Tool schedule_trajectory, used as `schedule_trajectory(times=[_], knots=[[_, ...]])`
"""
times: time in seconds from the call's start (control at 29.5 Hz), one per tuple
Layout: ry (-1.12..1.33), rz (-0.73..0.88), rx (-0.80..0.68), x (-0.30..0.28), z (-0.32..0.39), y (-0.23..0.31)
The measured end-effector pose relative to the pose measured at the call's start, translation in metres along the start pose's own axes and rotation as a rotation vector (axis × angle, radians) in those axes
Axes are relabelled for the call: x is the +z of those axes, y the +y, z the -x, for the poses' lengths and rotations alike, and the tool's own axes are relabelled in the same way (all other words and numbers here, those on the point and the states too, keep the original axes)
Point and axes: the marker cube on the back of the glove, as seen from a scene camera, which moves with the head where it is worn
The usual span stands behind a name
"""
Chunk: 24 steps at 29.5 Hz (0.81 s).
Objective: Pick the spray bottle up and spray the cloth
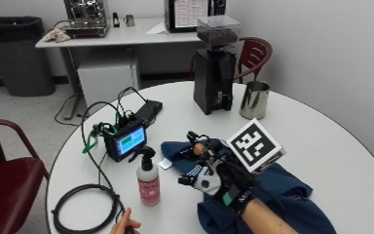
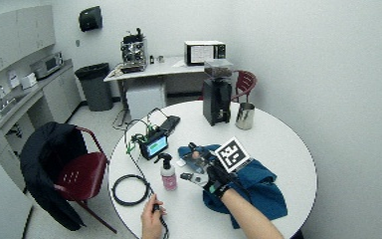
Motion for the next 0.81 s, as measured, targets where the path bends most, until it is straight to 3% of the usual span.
schedule_trajectory(times=[0.14,0.31,0.44,0.54,0.81], knots=[[0.237,0.031,-0.039,-0.043,-0.003,0.029],[0.401,0.074,0.109,-0.077,-0.011,0.089],[0.514,0.073,0.133,-0.092,-0.009,0.102],[0.593,0.059,0.105,-0.103,0.004,0.083],[0.741,0.011,-0.167,-0.137,0.105,-0.050]])
